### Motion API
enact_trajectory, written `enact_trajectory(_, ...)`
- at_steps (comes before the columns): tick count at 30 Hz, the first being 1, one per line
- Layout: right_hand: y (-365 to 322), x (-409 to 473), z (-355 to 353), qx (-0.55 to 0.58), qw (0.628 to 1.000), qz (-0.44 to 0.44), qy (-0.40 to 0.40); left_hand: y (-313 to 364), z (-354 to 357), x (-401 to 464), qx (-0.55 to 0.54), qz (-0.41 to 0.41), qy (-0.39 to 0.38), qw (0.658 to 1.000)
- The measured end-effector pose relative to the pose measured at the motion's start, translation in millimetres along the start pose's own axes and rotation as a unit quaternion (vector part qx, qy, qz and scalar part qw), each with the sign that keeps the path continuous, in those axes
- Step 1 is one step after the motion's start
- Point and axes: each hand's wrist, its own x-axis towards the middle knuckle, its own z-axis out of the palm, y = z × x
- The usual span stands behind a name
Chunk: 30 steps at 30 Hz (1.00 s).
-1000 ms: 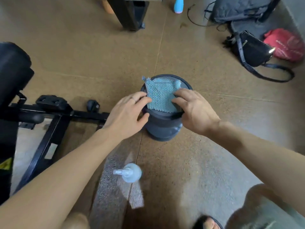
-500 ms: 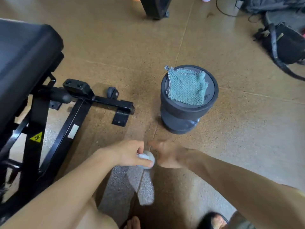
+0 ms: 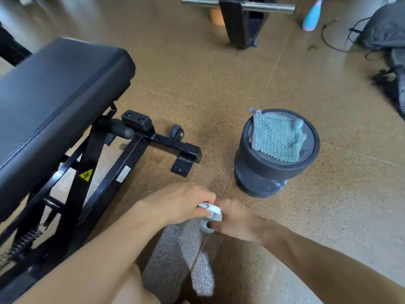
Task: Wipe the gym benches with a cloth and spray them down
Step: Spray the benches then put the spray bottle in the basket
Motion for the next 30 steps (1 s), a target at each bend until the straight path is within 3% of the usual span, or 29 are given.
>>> enact_trajectory(5, -24, 6, -13, 0.052, 0.995, -0.057, 0.069, -7, -33, -27, -0.036, 0.011, 0.098, 0.994)
enact_trajectory(10, -51, 24, -33, -0.009, 0.978, -0.138, 0.154, -29, -55, -52, -0.140, -0.001, 0.193, 0.971)
enact_trajectory(13, -78, 33, -53, 0.080, 0.971, -0.144, 0.175, -30, -74, -62, -0.184, 0.011, 0.242, 0.952)
enact_trajectory(16, -114, 45, -69, 0.130, 0.966, -0.168, 0.145, -33, -96, -76, -0.173, -0.005, 0.268, 0.948)
enact_trajectory(19, -144, 62, -76, 0.161, 0.960, -0.182, 0.142, -47, -113, -91, -0.103, -0.030, 0.342, 0.933)
enact_trajectory(22, -165, 80, -73, 0.135, 0.954, -0.204, 0.172, -70, -114, -108, -0.055, -0.138, 0.421, 0.895)
enact_trajectory(24, -178, 90, -73, 0.072, 0.958, -0.198, 0.194, -91, -108, -124, 0.031, -0.247, 0.462, 0.851)
enact_trajectory(27, -194, 101, -79, -0.007, 0.956, -0.178, 0.234, -123, -98, -153, 0.122, -0.379, 0.454, 0.797)
enact_trajectory(30, -210, 111, -88, 0.009, 0.956, -0.159, 0.246, -142, -88, -166, 0.130, -0.433, 0.426, 0.784)
